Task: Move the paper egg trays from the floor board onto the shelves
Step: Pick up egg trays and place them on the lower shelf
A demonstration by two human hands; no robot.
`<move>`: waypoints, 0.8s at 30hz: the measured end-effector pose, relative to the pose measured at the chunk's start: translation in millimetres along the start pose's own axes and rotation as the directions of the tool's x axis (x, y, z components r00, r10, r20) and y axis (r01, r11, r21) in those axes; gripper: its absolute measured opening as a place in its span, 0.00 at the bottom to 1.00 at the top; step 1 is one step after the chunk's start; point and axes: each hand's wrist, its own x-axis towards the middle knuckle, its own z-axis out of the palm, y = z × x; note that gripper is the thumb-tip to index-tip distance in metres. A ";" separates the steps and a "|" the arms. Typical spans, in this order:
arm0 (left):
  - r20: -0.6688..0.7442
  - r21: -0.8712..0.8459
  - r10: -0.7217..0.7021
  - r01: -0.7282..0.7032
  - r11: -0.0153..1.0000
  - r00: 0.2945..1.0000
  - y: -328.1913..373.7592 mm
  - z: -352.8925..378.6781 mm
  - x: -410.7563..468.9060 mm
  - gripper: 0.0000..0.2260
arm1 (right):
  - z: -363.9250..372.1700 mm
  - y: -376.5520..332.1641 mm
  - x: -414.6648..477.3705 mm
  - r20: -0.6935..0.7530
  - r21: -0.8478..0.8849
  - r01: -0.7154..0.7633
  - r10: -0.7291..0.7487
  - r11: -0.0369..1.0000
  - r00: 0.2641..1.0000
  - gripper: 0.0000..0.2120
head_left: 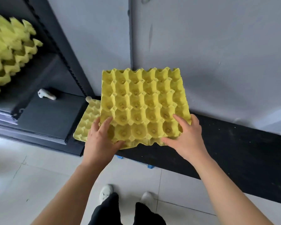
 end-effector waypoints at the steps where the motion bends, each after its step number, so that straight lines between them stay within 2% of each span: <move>1: -0.030 -0.014 -0.004 0.004 1.000 1.000 -5.3 -14.8 -2.1 0.40 | -1.2 -16.5 -3.0 -0.001 -0.007 0.025 -0.025 1.000 1.000 0.43; 11: -0.231 -0.061 0.017 -0.032 0.998 0.973 -91.1 -173.4 -19.2 0.42 | 30.7 -192.8 -41.7 -0.025 -0.033 0.200 -0.201 0.979 0.979 0.42; 18: -0.284 -0.023 0.051 -0.060 0.998 0.957 -177.2 -289.4 -18.3 0.42 | 91.9 -311.7 -74.8 -0.038 0.025 0.239 -0.238 0.971 0.971 0.42; 24: -0.300 0.013 0.058 -0.056 0.998 0.952 -235.9 -351.8 0.1 0.41 | 139.9 -384.0 -75.1 -0.103 0.004 0.314 -0.312 0.949 0.944 0.40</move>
